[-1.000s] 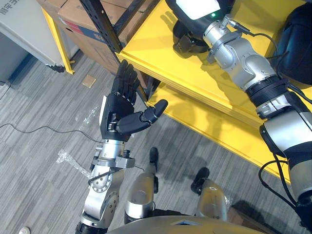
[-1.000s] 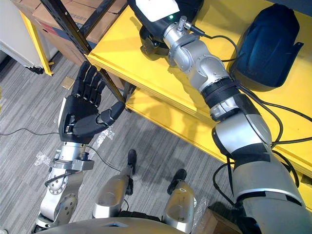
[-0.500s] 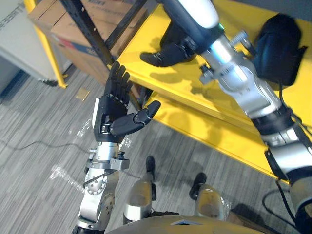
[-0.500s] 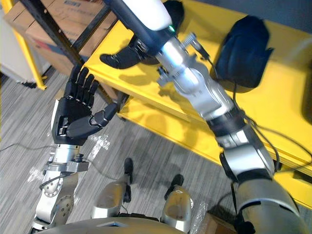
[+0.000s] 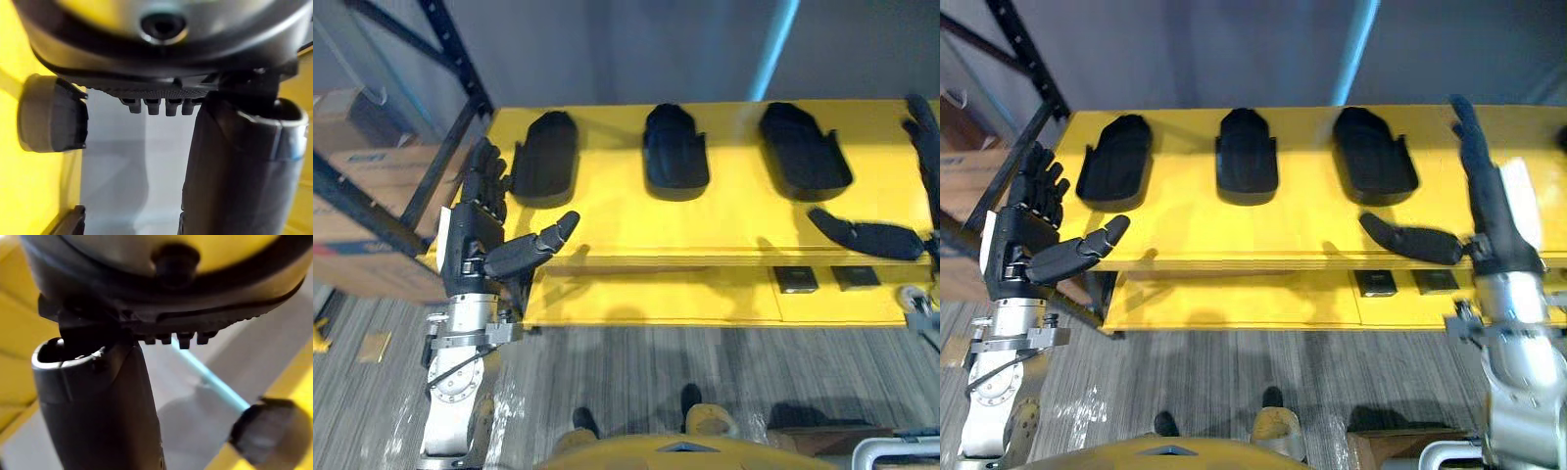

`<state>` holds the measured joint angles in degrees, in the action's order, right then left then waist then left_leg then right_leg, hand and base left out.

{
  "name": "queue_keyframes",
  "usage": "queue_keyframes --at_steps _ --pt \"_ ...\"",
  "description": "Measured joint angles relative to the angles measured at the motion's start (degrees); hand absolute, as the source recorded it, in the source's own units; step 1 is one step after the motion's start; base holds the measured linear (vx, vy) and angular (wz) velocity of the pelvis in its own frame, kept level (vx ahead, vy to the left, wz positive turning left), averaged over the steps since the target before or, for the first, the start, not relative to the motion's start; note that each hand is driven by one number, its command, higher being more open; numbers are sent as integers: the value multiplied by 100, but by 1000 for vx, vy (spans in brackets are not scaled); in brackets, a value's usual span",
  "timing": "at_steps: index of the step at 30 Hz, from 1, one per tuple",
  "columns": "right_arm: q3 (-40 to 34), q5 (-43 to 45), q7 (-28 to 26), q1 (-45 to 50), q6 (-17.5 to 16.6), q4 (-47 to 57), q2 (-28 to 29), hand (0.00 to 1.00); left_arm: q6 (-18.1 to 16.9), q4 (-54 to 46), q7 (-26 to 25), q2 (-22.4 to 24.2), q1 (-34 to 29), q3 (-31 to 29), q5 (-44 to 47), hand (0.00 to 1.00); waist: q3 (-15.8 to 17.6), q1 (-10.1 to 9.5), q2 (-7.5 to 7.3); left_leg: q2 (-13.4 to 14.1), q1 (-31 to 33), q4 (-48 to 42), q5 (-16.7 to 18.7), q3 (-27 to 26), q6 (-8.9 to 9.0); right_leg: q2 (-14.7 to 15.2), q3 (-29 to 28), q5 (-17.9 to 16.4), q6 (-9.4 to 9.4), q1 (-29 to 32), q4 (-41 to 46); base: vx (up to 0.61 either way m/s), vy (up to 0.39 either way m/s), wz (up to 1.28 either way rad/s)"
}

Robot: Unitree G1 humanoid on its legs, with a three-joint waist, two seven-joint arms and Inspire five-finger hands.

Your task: Walk over and take three plastic housings, then place them on the shelf

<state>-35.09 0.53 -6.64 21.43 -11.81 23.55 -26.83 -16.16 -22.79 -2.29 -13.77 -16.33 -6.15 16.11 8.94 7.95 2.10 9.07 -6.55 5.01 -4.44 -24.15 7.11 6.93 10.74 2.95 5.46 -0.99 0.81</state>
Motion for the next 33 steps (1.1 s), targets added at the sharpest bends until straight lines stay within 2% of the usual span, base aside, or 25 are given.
queue_keyframes --at_steps 2,4,7,11,14,16,19,23,27,32,33 --pt "-264 116 -29 491 -140 -1 596 100 -6 1 60 3 3 -104 14 100 -37 174 20 49 -77 -11 30 -128 23 -64 -112 -8 -12 7 0 42 -25 -29" --pt "-300 194 -20 730 -273 -12 980 100 -6 14 161 12 8 -100 149 100 -60 197 35 74 -139 -11 68 -283 45 -112 -253 -5 -10 43 -6 12 -10 -38" --pt "-279 186 -14 892 -513 -181 1328 100 -8 356 129 41 41 -102 152 100 -152 251 85 73 -157 -11 129 -428 67 -126 -379 24 0 102 -24 12 6 -27" --pt "-131 190 175 906 -474 -1238 1556 100 19 1256 -334 146 -82 -305 100 100 -316 240 78 71 -147 -11 165 -444 32 -130 -399 55 8 91 -103 20 3 -3" --pt "-111 123 496 923 -243 -2479 1997 100 10 1920 -1043 504 -403 -752 -172 100 -333 160 76 72 -145 -9 176 -410 37 -128 -351 58 -1 30 -158 40 1 10" --pt "10 -71 760 969 55 -3478 2262 100 -30 2507 -1566 670 -665 -1019 -355 100 -344 114 84 77 -163 8 209 -316 26 -116 -235 49 -36 -86 -186 48 3 24" --pt "220 -200 954 1058 537 -4476 2447 100 -259 3053 -1924 876 -880 -1094 -380 100 -424 -89 87 123 -174 9 265 -284 58 -71 -44 -7 -18 -197 -183 41 2 28" --pt "542 -156 1093 1030 828 -5134 2597 100 -555 3666 -2118 1111 -1034 -1065 -799 100 -588 -225 12 135 -224 9 308 -377 101 20 191 -145 3 -341 -99 50 16 37" --pt "648 53 1096 577 851 -5703 2590 100 -609 4391 -2035 1108 -1013 -809 -1220 100 -657 -326 -55 104 -312 11 288 -427 97 96 311 -350 -18 -371 150 12 13 18" --pt "904 214 1116 -131 731 -6181 2545 100 -568 5767 -1476 1062 -611 -371 -1216 100 -685 -385 -152 55 -295 12 299 -405 122 105 290 -370 4 -329 120 0 0 0" --pt "957 211 1169 -322 723 -6313 2508 100 -454 6011 -1315 1039 -451 -220 -1206 100 -683 -417 -169 54 -290 12 301 -391 125 102 285 -371 5 -303 113 0 0 0"
